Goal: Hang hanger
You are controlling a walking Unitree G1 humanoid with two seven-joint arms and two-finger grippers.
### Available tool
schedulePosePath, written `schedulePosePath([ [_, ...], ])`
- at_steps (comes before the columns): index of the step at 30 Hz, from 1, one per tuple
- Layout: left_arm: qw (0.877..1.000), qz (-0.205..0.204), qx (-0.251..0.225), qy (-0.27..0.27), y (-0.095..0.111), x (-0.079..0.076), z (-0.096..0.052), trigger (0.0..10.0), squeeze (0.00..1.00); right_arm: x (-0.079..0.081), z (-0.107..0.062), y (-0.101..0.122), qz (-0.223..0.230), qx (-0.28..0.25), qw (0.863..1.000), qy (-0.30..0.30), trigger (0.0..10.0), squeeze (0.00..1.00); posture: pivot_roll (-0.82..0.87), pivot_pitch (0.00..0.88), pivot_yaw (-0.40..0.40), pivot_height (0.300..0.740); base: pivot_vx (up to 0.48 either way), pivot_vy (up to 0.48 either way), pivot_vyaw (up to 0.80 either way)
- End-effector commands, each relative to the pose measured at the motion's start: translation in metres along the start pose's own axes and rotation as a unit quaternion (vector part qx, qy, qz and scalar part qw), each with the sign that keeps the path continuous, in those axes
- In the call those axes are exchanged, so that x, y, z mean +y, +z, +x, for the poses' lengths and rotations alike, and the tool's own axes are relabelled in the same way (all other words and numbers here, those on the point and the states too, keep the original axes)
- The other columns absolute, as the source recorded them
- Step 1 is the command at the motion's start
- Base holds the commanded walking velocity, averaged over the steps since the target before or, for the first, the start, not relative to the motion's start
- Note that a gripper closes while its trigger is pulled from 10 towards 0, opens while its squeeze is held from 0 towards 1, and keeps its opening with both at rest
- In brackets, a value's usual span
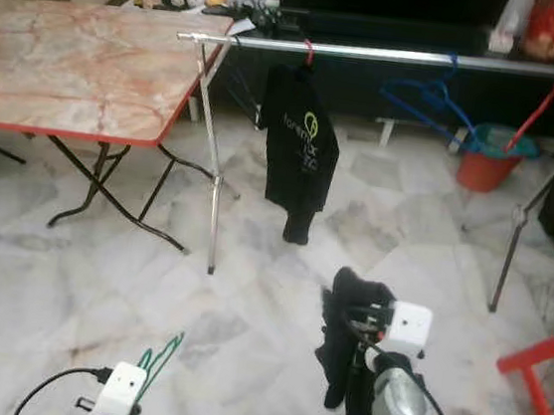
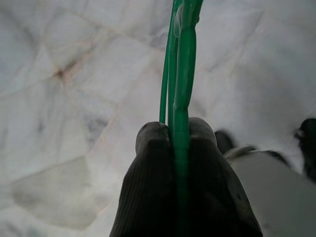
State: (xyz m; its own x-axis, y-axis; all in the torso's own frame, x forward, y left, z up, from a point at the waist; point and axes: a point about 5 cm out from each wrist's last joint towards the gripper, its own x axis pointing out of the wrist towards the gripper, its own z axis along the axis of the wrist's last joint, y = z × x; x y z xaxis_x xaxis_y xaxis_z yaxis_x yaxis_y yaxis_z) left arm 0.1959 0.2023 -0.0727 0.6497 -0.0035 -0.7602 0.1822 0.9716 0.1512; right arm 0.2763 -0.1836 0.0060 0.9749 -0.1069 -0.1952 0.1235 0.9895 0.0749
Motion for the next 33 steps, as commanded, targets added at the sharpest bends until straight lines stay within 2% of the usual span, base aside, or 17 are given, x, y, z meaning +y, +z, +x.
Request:
schedulePosePath([
  [1,1.000,0.004,0.012,0.008,-0.004,0.006,-0.001,10.0,0.00,0.005,0.006,0.010,0.004,-0.020,1.000,0.002,10.0,0.00,-0.13,0.000,0.036,0.740,0.000,0.311,0.00],
  [16,1.000,0.003,0.015,0.010,-0.001,0.009,0.000,10.0,0.00,0.004,0.015,0.022,0.006,-0.031,0.999,-0.008,10.0,0.00,-0.12,0.000,0.035,0.740,0.000,0.304,0.00],
  [33,0.999,-0.002,0.047,0.015,-0.014,0.011,-0.003,10.0,0.00,0.004,0.022,0.031,-0.002,-0.039,0.999,-0.007,10.0,0.00,-0.11,0.000,0.023,0.740,0.000,0.303,0.00],
])
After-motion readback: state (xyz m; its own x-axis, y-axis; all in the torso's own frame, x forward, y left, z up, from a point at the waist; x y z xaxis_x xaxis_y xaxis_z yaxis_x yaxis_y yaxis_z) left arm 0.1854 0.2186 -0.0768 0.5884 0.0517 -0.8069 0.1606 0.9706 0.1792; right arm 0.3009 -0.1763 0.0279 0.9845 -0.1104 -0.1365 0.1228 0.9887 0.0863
